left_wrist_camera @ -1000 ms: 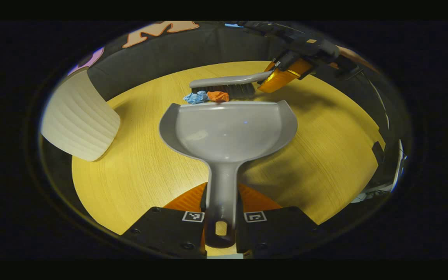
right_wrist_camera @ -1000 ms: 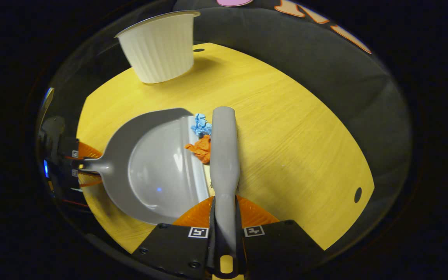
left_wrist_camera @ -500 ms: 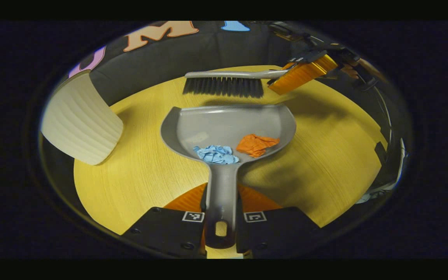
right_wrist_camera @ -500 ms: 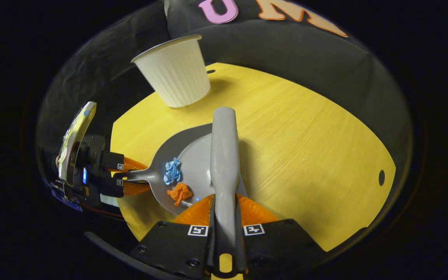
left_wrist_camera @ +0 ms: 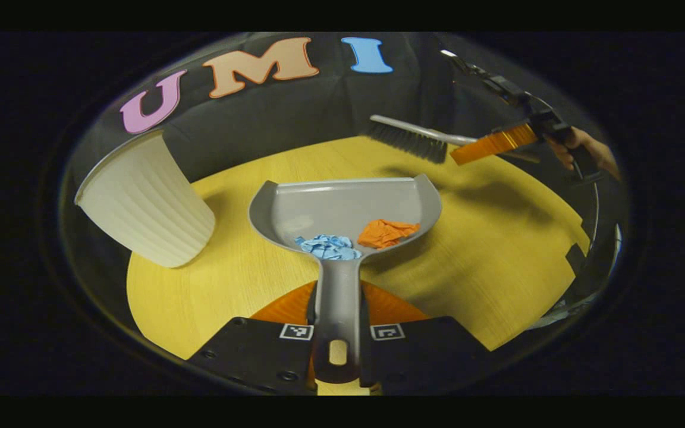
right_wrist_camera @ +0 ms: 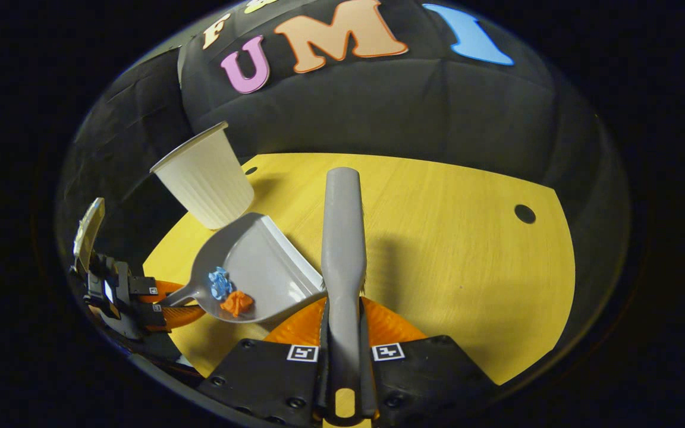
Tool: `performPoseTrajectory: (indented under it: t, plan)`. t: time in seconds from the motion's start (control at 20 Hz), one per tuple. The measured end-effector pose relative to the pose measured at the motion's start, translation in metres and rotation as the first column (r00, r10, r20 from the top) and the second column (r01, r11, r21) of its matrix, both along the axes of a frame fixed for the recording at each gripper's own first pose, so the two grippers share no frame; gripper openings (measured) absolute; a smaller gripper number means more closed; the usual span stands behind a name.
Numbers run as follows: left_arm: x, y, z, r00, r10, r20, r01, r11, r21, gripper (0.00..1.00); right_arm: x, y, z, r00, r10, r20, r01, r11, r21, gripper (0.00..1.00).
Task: Pick up the small broom and dustpan from the desktop, sweep the trash into the dustpan with the broom, and then empty the trash into the garbage bin.
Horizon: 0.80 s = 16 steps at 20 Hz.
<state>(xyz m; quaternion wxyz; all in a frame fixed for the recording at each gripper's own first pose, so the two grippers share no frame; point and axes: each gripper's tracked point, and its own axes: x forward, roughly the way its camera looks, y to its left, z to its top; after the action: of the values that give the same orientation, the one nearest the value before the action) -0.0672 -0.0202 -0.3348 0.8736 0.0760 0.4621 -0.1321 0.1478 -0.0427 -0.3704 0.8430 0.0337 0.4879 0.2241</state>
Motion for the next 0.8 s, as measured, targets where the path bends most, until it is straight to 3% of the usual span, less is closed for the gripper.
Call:
performPoseTrajectory:
  t: [0.25,0.45,0.8]
  plan:
    - [0.006,-0.002,0.024,0.99,0.054,0.13,-0.054,0.999,0.0,0.19,-0.062,-0.057,-0.029,0.997,-0.057,-0.051,0.058,0.998,0.013,0.17]
    - [0.004,-0.001,0.033,0.966,0.117,0.229,-0.12,0.993,-0.003,0.2,-0.098,-0.047,-0.028,0.994,-0.068,-0.079,0.071,0.997,0.033,0.17]
    - [0.004,-0.007,0.03,0.906,0.213,0.366,-0.253,0.965,0.064,0.2,-0.106,-0.038,-0.025,0.994,-0.054,-0.099,0.06,0.996,0.063,0.17]
